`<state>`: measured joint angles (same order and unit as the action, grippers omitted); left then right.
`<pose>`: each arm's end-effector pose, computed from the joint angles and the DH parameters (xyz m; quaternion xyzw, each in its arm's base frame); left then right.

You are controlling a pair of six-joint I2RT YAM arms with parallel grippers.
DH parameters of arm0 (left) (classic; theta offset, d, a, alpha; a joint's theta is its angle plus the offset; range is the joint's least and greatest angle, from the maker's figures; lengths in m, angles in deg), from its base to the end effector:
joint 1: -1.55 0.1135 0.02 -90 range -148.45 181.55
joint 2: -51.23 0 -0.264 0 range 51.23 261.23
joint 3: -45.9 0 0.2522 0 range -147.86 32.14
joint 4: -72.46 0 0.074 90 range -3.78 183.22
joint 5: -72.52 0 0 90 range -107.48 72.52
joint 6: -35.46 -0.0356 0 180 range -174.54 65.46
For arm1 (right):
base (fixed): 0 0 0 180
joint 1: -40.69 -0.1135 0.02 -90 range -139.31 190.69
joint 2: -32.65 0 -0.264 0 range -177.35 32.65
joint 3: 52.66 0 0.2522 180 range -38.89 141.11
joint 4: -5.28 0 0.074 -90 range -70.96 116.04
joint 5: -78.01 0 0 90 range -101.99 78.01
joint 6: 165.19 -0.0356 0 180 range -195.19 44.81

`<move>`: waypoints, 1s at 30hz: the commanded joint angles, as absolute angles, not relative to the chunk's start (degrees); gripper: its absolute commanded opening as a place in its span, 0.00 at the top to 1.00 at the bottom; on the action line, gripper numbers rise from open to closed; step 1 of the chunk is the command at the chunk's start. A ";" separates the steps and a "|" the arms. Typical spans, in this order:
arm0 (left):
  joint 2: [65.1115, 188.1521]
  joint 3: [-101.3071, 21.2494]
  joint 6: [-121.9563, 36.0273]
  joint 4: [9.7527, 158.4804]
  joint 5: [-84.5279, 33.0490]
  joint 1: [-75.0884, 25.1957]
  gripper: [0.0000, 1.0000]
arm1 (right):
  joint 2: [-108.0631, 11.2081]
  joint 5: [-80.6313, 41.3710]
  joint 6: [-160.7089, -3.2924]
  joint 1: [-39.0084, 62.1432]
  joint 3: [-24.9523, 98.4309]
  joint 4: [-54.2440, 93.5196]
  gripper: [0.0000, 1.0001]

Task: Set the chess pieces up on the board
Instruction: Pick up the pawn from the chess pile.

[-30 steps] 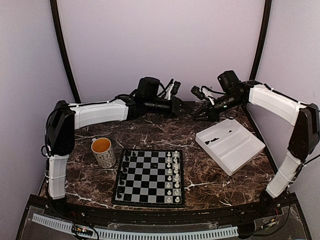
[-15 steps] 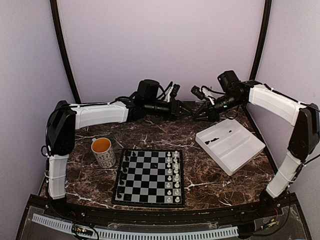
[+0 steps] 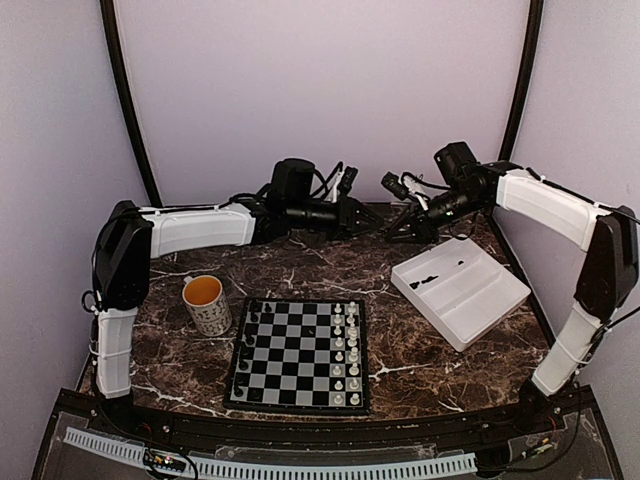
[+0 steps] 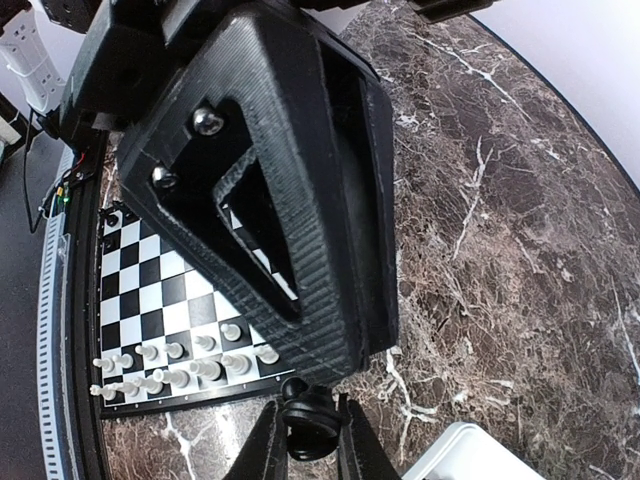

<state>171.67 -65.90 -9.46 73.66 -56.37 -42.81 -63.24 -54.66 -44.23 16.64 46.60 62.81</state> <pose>0.3442 -0.3679 0.2858 0.2098 0.7228 -0.6082 0.2522 0.3166 0.1677 0.3097 -0.5086 0.7344 0.3283 0.3069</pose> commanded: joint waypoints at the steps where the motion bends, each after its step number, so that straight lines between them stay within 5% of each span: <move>1: 171.16 -64.98 -8.83 71.92 -57.64 -42.52 0.73 | -63.44 -55.65 -44.66 16.70 48.47 62.21 0.85; 13: 171.46 -63.65 -6.66 69.72 -59.41 -42.08 0.65 | -63.62 -55.54 -45.65 16.70 48.97 61.72 0.85; 30: 171.72 -63.01 -4.63 65.39 -62.27 -42.09 0.87 | -64.56 -53.79 -46.71 16.70 48.97 61.42 0.86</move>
<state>172.21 -63.58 -4.76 68.22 -60.13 -41.97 -64.10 -54.62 -45.82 16.64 47.87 62.79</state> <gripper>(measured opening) 0.150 0.143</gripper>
